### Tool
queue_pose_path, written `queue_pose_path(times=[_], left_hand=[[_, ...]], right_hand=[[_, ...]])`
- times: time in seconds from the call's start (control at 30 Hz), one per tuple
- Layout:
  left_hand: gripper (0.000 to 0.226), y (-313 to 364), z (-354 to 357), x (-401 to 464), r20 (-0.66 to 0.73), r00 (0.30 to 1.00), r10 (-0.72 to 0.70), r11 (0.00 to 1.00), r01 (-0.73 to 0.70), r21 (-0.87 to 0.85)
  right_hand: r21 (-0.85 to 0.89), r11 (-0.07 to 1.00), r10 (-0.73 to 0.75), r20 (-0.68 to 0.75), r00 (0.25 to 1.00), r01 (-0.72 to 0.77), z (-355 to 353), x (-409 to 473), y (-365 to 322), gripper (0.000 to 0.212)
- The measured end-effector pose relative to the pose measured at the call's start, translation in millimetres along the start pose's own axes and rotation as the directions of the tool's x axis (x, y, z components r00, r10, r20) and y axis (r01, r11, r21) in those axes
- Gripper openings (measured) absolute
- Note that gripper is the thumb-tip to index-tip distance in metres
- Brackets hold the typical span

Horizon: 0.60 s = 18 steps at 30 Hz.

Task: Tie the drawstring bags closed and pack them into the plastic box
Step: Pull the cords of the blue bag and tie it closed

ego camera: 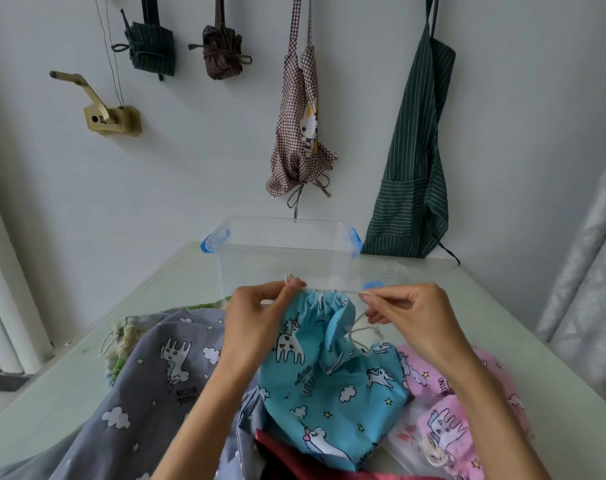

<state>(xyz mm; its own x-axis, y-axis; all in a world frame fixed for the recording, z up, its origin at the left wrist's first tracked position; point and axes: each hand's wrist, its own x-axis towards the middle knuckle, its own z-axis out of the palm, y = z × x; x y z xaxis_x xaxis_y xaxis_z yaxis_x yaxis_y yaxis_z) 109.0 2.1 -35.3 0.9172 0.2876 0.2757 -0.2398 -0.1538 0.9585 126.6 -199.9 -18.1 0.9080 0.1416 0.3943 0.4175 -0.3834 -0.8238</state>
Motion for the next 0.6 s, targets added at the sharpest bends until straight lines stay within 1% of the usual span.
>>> queue_pose_path(times=[0.03,0.1,0.17,0.23,0.3,0.37,0.43,0.5,0.53,0.57,0.6], left_hand=[[0.021,0,0,-1,-0.015,1.0,-0.012,1.0,0.012,-0.008],[0.018,0,-2,-1,-0.069,0.997,-0.018,0.999,0.014,-0.051],[0.019,3,-5,1,-0.094,0.996,-0.001,0.996,-0.007,-0.083],[0.02,6,-6,1,-0.045,0.999,-0.022,0.995,0.017,-0.094],[0.021,4,-6,3,0.036,0.997,-0.067,0.995,0.07,-0.072],[0.021,1,-9,3,0.108,0.991,-0.08,0.997,0.077,0.03],[0.02,1,-14,5,0.119,0.993,-0.017,0.974,-0.01,0.228],[0.023,7,-17,4,0.069,0.994,0.085,0.907,-0.105,0.408],[0.024,11,-17,4,0.057,0.99,0.126,0.893,-0.138,0.429],[0.025,15,-16,3,0.061,0.987,0.148,0.902,-0.16,0.402],[0.024,16,-15,2,0.065,0.987,0.145,0.931,-0.159,0.328]], right_hand=[[0.008,1.0,0.027,0.044,0.999,-0.027,2,0,1,0.011],[0.084,0.992,0.078,0.163,0.984,-0.092,7,-1,-4,0.012],[0.13,0.981,0.117,0.201,0.973,-0.144,13,-3,-12,0.018],[0.071,0.991,0.106,0.131,0.986,-0.116,19,-3,-14,0.023],[-0.06,0.995,0.083,0.031,0.996,-0.081,26,-4,-11,0.02],[-0.178,0.979,0.092,-0.045,0.995,-0.099,33,-4,-8,0.019],[-0.259,0.959,0.094,-0.091,0.991,-0.114,37,-5,-8,0.02],[-0.334,0.937,0.071,-0.112,0.991,-0.105,43,-8,-12,0.021],[-0.358,0.929,0.053,-0.11,0.993,-0.089,47,-9,-14,0.021],[-0.368,0.927,0.037,-0.103,0.994,-0.073,52,-11,-17,0.022],[-0.367,0.928,0.031,-0.089,0.996,-0.062,55,-12,-19,0.024]])
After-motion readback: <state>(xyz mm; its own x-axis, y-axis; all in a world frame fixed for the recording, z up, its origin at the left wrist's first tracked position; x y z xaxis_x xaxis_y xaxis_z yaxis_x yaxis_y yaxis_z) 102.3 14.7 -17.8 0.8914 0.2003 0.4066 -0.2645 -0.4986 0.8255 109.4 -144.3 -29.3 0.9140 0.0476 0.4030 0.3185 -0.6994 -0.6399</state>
